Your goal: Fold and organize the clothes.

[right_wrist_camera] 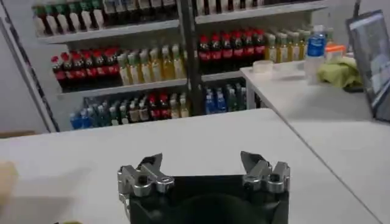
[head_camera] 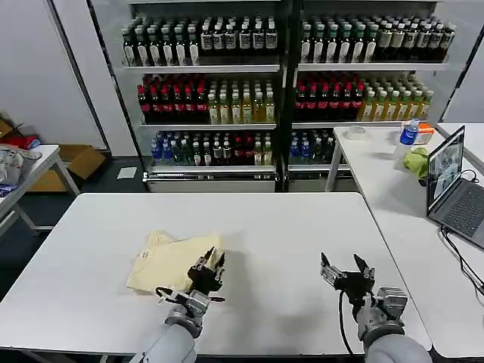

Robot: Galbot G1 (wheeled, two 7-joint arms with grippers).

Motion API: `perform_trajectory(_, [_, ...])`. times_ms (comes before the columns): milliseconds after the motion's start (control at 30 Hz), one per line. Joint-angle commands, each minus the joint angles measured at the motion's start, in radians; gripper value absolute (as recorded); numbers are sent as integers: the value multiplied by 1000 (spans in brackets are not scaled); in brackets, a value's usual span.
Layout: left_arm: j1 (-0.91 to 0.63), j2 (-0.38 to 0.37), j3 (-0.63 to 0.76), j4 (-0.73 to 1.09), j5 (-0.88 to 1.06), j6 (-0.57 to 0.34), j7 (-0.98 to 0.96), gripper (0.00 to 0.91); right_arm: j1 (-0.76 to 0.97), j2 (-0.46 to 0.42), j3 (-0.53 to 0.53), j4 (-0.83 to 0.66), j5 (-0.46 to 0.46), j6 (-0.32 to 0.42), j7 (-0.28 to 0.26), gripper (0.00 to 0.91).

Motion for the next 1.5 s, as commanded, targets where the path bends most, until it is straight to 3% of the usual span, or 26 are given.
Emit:
perform_trajectory(33, [122,-1,-140,-157,-509,-109,17,907,83,16,-78,-28,112,1,-11,907])
perform_trajectory(300, [316,6,-503,-282,-627,-123,8,907,252,154,-227,-182,310,-6,17,907])
perform_trajectory(500, [416,14,-632,-316,-627,-138,2,907,339,300,-288,-330,385,-4,30,907])
perform_trajectory(900, [438,-15,-655,-332,-618,-141,-6,907,415,456,-321,-513,376,7,31,907])
perform_trajectory(1500, [430,-23,-632,-331,-613,-142,-6,907,396,457,-364,-587,303,49,42,907])
